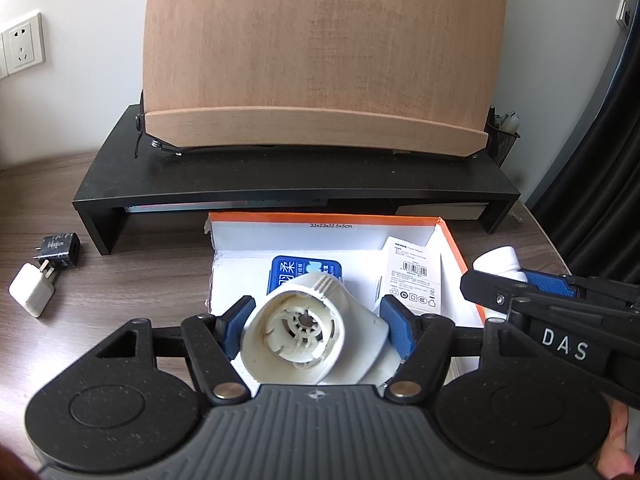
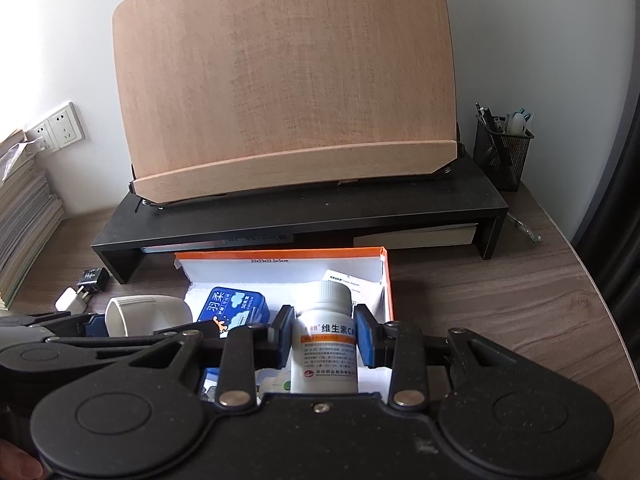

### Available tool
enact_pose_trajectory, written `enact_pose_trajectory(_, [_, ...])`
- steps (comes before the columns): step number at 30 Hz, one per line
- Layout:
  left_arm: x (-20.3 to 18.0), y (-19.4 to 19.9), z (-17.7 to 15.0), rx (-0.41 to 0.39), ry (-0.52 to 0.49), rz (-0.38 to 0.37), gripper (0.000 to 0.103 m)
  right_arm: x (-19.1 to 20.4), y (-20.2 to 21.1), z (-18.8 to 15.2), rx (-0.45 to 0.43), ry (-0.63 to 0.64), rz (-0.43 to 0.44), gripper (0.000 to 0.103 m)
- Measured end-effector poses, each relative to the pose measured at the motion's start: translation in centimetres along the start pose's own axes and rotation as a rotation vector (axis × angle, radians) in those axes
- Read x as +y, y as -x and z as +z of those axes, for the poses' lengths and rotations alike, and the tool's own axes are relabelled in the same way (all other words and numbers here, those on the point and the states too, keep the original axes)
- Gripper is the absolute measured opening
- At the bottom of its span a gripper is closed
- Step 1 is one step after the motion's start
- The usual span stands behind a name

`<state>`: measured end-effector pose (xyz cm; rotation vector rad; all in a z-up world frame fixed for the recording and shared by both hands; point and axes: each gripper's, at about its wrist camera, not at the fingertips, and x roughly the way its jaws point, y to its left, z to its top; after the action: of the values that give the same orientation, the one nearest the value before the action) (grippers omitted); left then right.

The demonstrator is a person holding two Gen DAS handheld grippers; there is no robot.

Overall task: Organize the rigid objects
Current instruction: 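Hold the plug adapter with left tool while right tool positions the vitamin bottle over the box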

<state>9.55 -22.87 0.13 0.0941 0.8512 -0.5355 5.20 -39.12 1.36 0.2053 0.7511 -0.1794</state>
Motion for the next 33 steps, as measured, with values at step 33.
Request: enact_pose_trajectory(33, [0.7, -1.9, 0.9, 0.018, -0.01, -0.011, 0.069, 0.0, -2.5, 0.9, 0.029, -0.01, -0.01, 0.04])
